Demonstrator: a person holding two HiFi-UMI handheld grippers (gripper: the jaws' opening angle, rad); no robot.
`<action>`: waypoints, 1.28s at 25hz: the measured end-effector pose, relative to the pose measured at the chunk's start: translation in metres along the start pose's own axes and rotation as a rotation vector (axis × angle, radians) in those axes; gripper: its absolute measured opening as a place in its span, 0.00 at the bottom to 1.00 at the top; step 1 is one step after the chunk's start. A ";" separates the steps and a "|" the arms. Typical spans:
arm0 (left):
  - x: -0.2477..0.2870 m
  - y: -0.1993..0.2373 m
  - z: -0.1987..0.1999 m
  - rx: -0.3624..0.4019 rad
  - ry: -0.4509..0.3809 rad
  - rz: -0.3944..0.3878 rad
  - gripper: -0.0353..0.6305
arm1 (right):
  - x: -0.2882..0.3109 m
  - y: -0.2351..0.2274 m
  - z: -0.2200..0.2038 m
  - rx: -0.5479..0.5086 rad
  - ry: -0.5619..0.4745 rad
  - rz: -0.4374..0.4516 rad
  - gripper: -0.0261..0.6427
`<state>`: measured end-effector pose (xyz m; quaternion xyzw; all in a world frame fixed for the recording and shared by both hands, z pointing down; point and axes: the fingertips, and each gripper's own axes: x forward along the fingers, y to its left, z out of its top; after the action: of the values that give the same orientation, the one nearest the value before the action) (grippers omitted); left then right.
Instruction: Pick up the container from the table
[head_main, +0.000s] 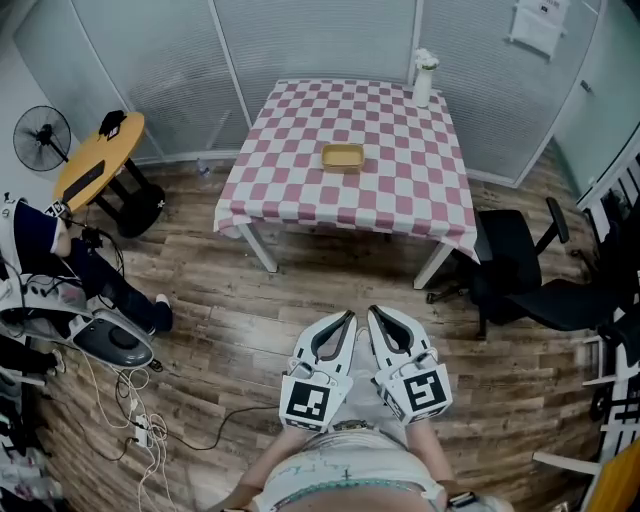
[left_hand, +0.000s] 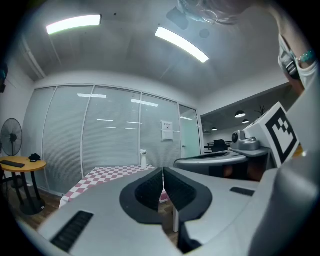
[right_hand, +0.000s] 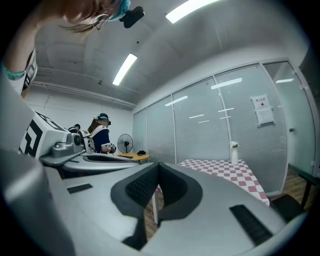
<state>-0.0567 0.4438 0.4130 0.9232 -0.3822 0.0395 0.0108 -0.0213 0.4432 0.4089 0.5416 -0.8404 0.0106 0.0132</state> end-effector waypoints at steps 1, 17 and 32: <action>0.008 0.006 -0.001 -0.001 0.002 -0.003 0.08 | 0.009 -0.005 0.000 -0.003 0.001 0.000 0.03; 0.127 0.095 0.015 -0.014 0.023 0.055 0.08 | 0.141 -0.077 0.015 -0.019 0.028 0.106 0.03; 0.188 0.127 0.018 -0.015 0.048 0.131 0.08 | 0.187 -0.128 0.018 0.006 0.025 0.170 0.03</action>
<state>-0.0126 0.2204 0.4089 0.8949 -0.4417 0.0593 0.0240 0.0180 0.2196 0.3973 0.4680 -0.8832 0.0212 0.0211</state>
